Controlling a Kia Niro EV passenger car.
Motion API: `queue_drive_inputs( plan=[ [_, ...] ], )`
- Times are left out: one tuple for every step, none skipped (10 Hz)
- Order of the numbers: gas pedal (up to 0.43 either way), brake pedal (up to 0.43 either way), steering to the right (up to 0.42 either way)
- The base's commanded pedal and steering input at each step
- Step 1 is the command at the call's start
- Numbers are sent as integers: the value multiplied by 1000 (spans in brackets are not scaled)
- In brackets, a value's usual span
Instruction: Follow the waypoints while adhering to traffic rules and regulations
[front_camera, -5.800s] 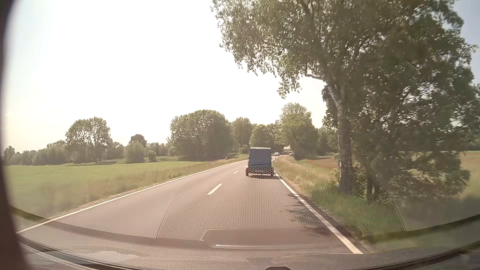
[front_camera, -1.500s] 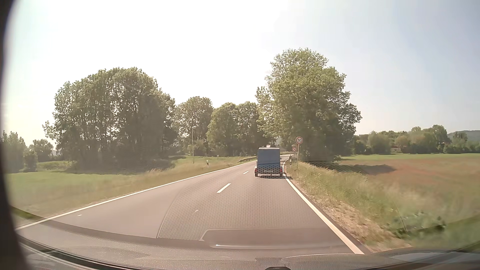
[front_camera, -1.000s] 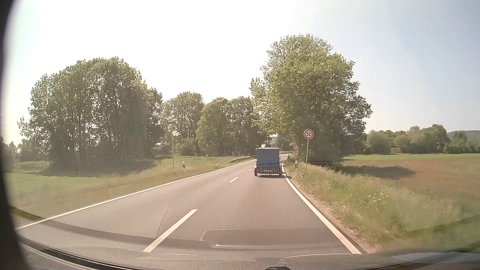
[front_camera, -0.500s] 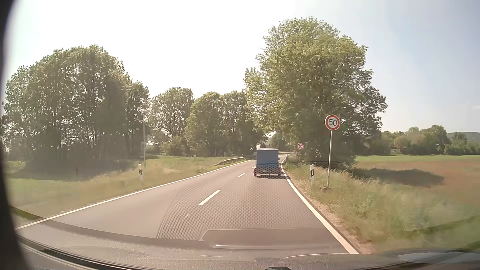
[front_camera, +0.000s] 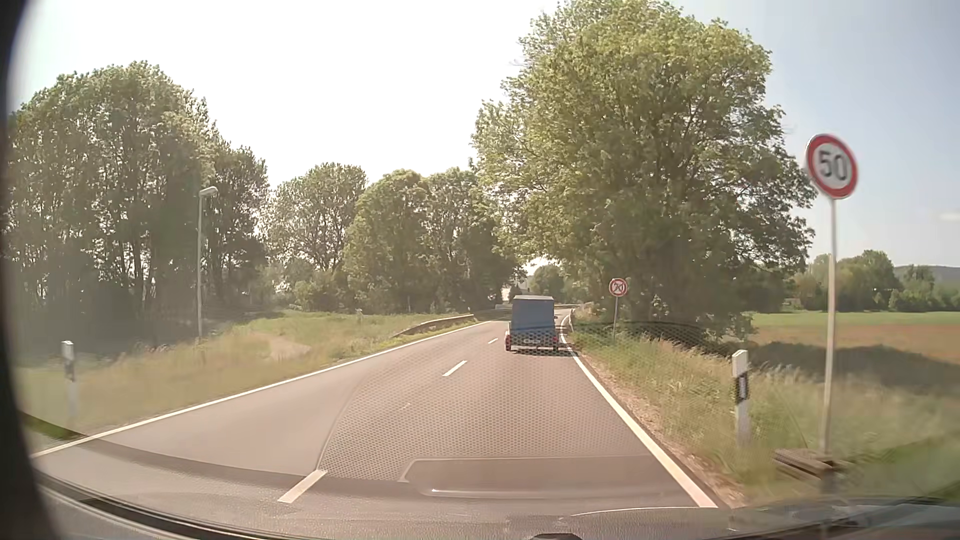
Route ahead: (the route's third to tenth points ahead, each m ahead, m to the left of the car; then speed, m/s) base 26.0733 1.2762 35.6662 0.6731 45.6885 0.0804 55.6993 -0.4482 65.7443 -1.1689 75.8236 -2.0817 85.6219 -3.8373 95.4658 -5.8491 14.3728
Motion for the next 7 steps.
queue_drive_inputs(
  plan=[
    [98, 0, 11],
    [98, 0, 11],
    [98, 0, 11],
    [98, 0, 11],
    [110, 0, 10],
    [110, 0, 11],
    [118, 0, 11]
  ],
)
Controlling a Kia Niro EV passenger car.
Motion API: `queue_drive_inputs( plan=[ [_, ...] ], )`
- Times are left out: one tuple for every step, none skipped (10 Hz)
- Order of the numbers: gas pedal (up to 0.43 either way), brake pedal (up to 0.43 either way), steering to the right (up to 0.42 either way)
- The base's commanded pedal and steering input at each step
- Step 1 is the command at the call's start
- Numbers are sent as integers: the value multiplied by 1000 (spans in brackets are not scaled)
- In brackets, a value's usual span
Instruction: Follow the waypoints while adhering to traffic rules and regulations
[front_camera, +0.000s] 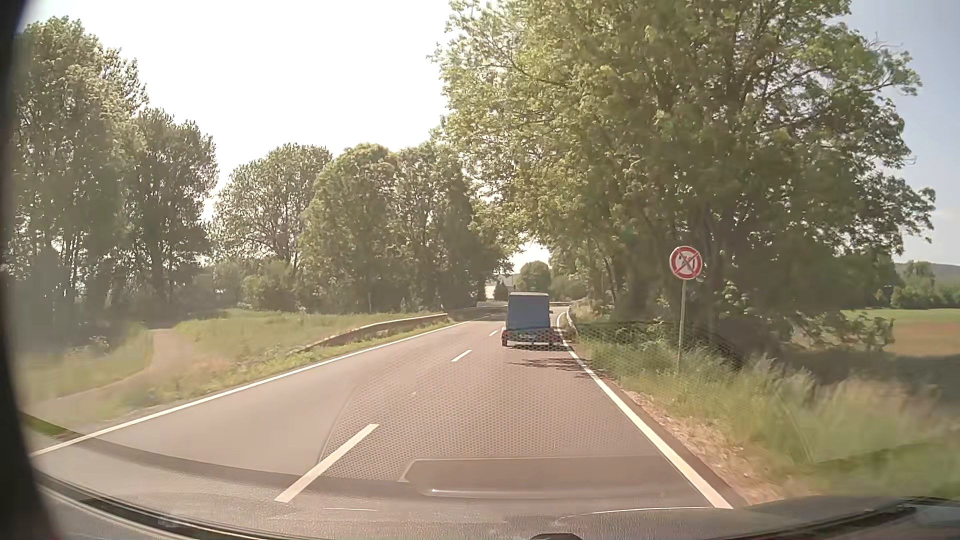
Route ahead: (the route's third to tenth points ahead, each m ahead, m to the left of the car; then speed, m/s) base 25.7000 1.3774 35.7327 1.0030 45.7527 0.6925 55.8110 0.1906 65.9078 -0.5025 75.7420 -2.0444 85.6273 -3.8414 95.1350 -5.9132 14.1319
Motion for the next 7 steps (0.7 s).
queue_drive_inputs(
  plan=[
    [118, 0, 10],
    [130, 0, 10],
    [150, 0, 10],
    [157, 0, 11],
    [157, 0, 10],
    [157, 0, 9],
    [150, 0, 9]
  ],
)
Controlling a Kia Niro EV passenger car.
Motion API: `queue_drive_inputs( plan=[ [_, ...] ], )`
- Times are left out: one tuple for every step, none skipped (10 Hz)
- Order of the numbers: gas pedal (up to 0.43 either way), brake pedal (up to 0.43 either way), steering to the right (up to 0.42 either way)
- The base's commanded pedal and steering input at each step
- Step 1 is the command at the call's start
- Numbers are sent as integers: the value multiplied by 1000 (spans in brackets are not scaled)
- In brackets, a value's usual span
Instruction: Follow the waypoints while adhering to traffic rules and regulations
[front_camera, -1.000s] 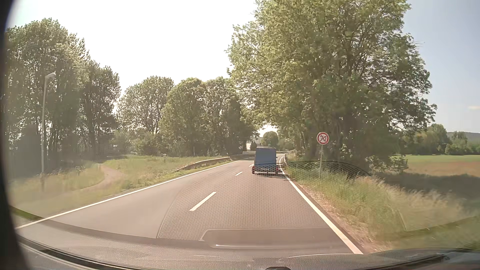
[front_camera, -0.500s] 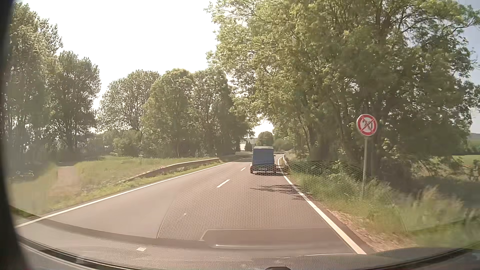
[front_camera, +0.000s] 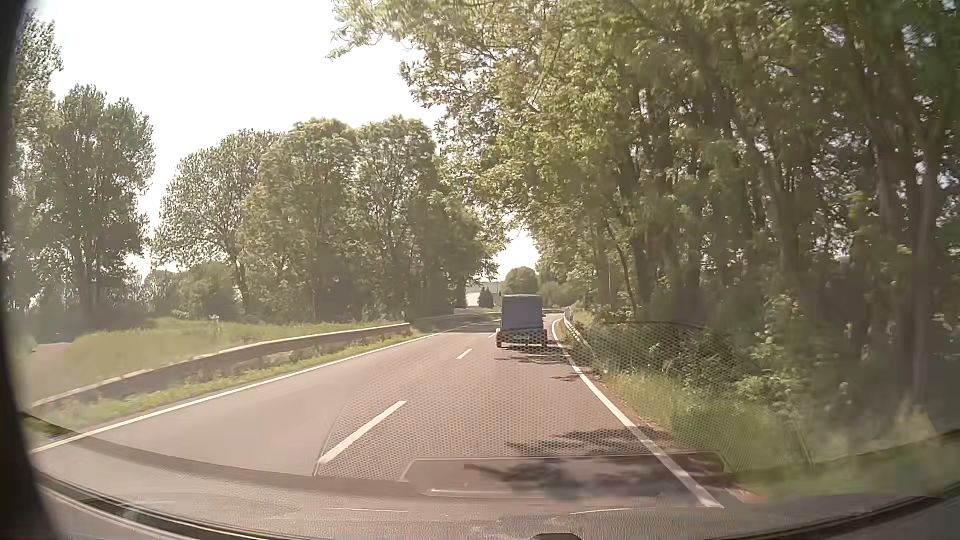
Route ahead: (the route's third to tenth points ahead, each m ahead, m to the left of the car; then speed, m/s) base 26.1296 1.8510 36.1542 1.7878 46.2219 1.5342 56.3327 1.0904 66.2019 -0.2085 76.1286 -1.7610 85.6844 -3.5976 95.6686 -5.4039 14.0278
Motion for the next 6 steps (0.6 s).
queue_drive_inputs(
  plan=[
    [150, 0, 8],
    [150, 0, 8],
    [138, 0, 8],
    [138, 0, 8],
    [138, 0, 8],
    [150, 0, 8]
  ],
)
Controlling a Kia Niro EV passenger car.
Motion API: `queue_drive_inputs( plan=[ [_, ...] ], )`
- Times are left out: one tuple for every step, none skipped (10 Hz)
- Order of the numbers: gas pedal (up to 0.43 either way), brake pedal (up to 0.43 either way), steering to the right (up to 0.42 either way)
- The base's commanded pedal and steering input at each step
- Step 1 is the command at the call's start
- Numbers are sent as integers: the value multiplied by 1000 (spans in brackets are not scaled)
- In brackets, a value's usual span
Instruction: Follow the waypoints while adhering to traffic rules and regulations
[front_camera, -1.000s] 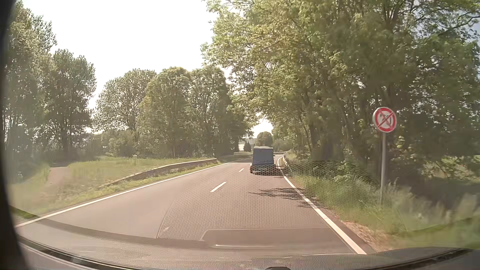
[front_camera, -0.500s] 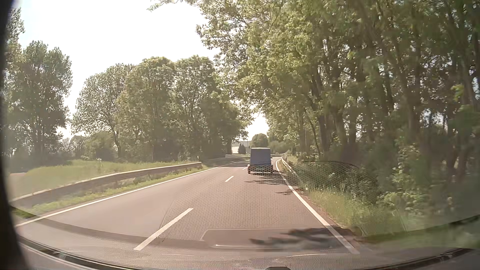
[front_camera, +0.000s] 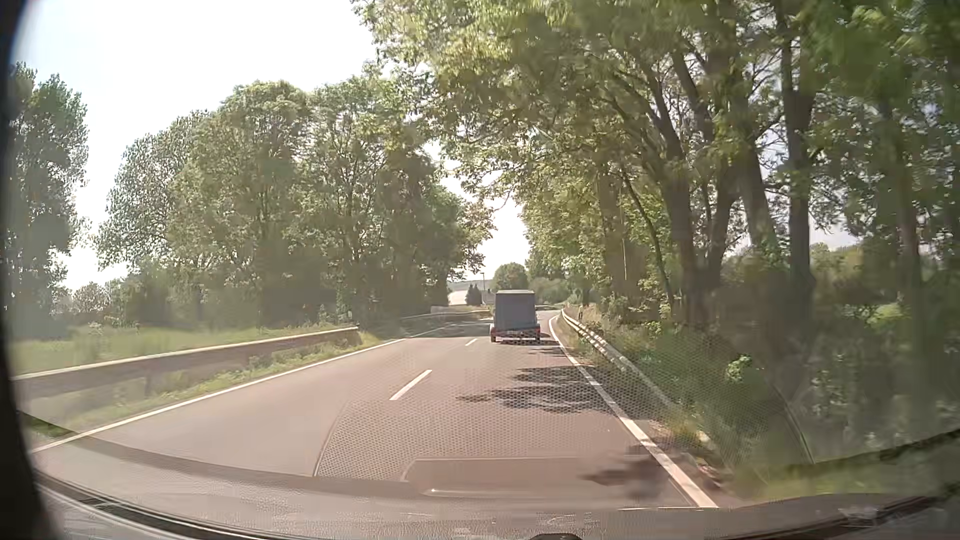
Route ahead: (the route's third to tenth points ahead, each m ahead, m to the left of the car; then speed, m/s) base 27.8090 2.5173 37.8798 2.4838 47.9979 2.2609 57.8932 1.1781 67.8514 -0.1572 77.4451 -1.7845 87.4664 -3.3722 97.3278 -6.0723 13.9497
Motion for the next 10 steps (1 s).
queue_drive_inputs(
  plan=[
    [150, 0, 8],
    [150, 0, 7],
    [157, 0, 4],
    [157, 0, 4],
    [169, 0, 3],
    [169, 0, 4],
    [169, 0, 3],
    [169, 0, 3],
    [169, 0, 4],
    [169, 0, 3]
  ],
)
